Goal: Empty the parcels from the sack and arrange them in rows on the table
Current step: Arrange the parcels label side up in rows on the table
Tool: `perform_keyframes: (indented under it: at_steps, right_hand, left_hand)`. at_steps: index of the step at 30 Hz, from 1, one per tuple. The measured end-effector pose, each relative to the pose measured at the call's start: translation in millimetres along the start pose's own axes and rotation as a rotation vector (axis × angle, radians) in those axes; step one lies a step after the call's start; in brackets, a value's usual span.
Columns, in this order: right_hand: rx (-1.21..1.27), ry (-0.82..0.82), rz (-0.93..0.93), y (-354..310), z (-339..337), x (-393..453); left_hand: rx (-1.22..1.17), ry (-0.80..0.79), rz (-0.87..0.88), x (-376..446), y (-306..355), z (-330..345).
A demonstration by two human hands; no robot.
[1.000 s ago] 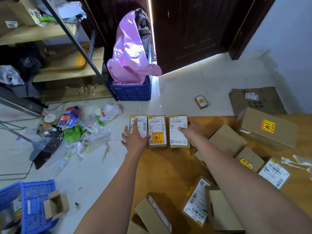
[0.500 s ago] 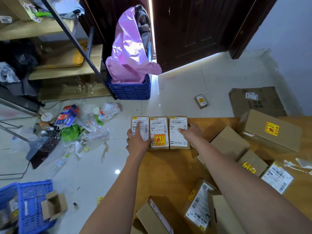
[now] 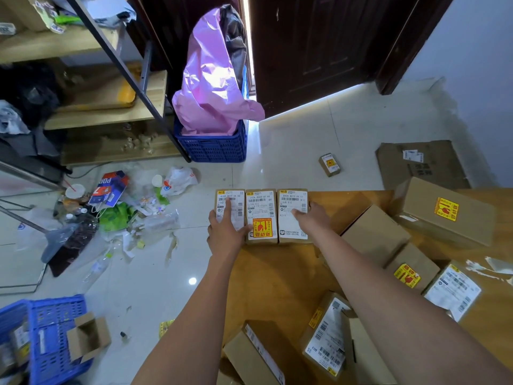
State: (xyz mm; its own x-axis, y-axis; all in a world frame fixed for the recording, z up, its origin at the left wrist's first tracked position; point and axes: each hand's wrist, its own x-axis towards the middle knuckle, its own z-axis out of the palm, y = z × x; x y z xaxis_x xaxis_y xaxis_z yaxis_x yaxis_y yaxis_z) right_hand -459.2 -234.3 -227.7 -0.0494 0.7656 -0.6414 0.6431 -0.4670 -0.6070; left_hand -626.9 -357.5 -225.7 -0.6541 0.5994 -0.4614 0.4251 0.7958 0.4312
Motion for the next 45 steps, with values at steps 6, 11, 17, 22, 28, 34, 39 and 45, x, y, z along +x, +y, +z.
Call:
perform_keyframes:
  at_steps: [6,11,17,22,28,34,39,45]
  right_hand:
    - [0.006,0.055,0.024,2,10,1]
    - [-0.023,0.056,-0.007,2,9,-2]
    - [-0.162,0.084,-0.042,1,11,-5]
    - [-0.194,0.093,-0.042,0,11,-5]
    - [-0.135,0.054,0.046,-5,11,-7]
    - [-0.119,0.029,0.109,-14,5,-12]
    - [-0.144,0.106,0.030,-21,1,-31]
    - [-0.172,0.096,-0.087,-21,8,-68]
  left_hand:
    - [-0.005,-0.013,-0.009,-1,0,-1]
    - [0.007,-0.004,-0.006,-1,0,1]
    - [0.025,-0.007,0.000,0,1,0]
    - [0.030,-0.005,0.010,1,0,1]
    - [0.002,-0.012,0.005,1,0,-1]
    - [0.054,0.015,0.037,-7,0,-12]
    - [0.035,0.054,0.100,-25,-5,-24]
    - [-0.018,0.046,0.073,-55,-13,-32]
